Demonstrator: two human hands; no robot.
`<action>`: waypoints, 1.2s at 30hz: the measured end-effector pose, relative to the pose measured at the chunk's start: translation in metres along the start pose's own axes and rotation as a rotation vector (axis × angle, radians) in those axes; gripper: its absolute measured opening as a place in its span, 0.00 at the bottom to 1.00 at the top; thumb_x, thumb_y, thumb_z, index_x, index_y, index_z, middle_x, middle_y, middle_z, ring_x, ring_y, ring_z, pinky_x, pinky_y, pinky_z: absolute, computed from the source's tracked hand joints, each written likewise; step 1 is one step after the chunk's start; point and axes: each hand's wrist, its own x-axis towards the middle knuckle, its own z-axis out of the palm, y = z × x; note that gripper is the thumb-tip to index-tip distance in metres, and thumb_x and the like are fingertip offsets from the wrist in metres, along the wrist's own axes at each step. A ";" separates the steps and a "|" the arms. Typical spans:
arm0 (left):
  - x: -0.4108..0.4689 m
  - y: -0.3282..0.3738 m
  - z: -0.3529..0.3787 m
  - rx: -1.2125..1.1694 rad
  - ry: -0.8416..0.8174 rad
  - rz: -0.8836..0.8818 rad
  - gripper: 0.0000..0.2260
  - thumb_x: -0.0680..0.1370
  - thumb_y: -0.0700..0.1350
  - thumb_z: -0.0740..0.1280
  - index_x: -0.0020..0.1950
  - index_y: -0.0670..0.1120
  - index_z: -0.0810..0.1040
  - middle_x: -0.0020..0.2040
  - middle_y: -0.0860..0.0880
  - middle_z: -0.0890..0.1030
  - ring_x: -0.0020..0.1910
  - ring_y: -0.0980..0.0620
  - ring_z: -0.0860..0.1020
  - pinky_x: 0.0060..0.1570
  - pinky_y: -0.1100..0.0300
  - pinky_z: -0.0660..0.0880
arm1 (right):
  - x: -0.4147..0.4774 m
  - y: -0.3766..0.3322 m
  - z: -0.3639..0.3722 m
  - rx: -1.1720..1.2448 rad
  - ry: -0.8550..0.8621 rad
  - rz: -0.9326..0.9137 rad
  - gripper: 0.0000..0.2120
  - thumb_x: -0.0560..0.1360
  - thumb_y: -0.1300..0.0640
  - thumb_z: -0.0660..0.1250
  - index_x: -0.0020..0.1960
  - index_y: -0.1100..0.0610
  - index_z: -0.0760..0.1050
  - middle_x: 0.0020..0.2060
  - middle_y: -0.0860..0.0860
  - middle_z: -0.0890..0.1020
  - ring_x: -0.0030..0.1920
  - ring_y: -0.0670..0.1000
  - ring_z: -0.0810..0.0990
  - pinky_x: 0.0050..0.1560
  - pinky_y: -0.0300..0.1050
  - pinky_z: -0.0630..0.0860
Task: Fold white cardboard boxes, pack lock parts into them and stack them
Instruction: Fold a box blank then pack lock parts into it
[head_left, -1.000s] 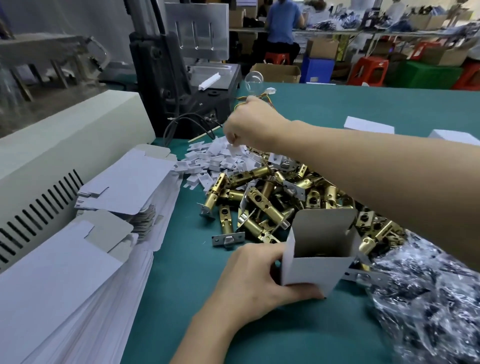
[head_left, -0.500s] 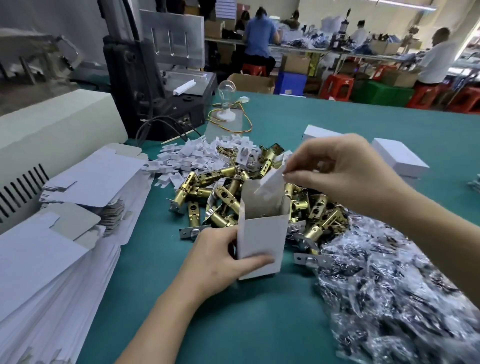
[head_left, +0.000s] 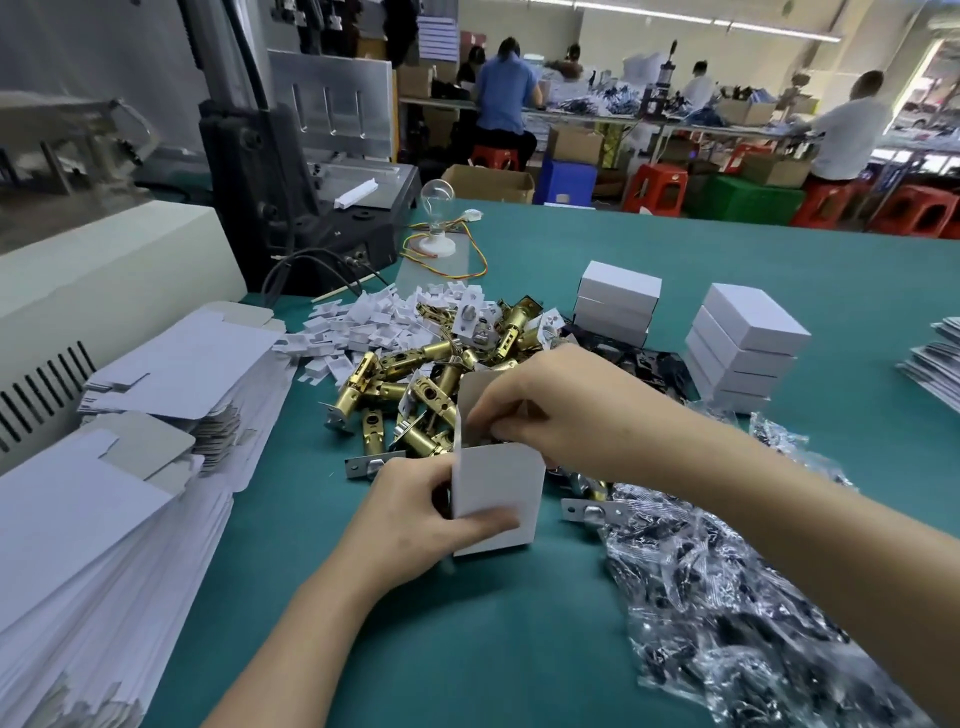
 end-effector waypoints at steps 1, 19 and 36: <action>0.000 0.000 0.001 -0.005 -0.002 0.005 0.15 0.68 0.64 0.78 0.54 0.69 0.83 0.43 0.61 0.87 0.39 0.61 0.82 0.38 0.68 0.74 | -0.002 0.002 -0.002 0.016 0.013 0.005 0.11 0.80 0.58 0.69 0.57 0.47 0.86 0.47 0.39 0.86 0.41 0.35 0.78 0.45 0.26 0.71; 0.002 0.002 0.005 -0.027 -0.024 0.021 0.16 0.66 0.66 0.79 0.52 0.72 0.83 0.46 0.62 0.87 0.45 0.59 0.84 0.42 0.70 0.75 | 0.009 0.186 -0.014 -0.191 -0.009 0.521 0.11 0.80 0.53 0.71 0.59 0.56 0.84 0.53 0.52 0.87 0.48 0.51 0.82 0.53 0.44 0.78; 0.002 0.004 0.005 -0.055 -0.034 -0.007 0.18 0.65 0.64 0.80 0.54 0.73 0.83 0.48 0.63 0.87 0.49 0.62 0.85 0.46 0.69 0.78 | 0.053 0.178 0.014 -0.261 -0.118 0.617 0.15 0.75 0.47 0.75 0.59 0.53 0.84 0.51 0.52 0.86 0.51 0.56 0.83 0.51 0.50 0.82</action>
